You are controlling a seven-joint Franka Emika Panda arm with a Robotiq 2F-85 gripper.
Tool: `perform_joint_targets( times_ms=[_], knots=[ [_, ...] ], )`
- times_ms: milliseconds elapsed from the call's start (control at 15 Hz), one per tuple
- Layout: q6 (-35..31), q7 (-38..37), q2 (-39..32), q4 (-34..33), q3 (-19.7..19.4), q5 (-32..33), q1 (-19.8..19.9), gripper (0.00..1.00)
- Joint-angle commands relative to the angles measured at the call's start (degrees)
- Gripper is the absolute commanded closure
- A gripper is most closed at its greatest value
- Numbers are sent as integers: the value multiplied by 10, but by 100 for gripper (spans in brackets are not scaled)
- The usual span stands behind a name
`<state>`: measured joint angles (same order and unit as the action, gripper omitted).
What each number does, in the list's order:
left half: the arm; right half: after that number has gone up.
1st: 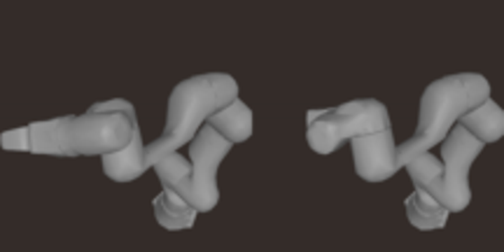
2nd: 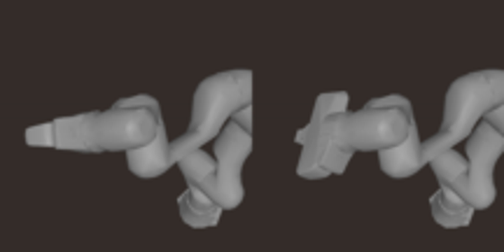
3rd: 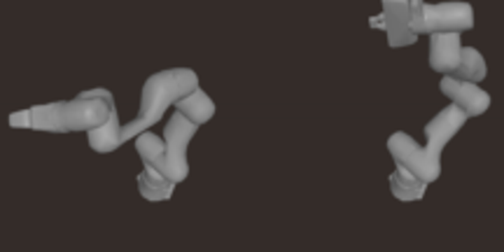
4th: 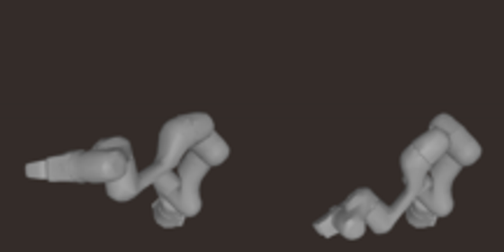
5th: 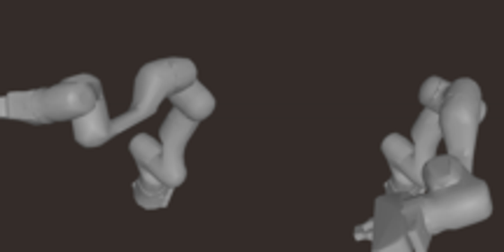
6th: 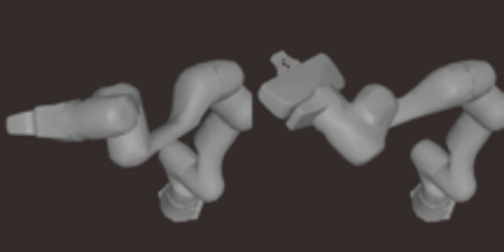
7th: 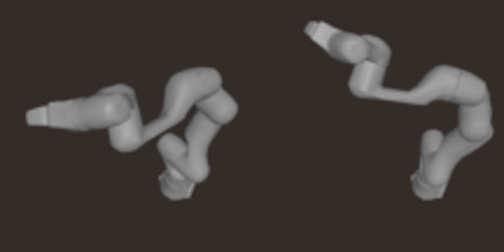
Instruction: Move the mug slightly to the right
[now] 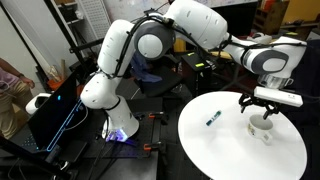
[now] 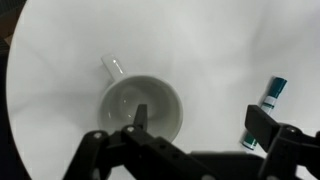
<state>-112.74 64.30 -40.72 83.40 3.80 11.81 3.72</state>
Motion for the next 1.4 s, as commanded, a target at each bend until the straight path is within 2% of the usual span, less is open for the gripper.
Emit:
perform_joint_targets(
  times_ms=[0, 1333],
  knots=[
    [14, 10, -1, -6, 5, -3, -5, 0],
    [10, 51, -79, -68, -4, 32, -9, 0]
  ],
)
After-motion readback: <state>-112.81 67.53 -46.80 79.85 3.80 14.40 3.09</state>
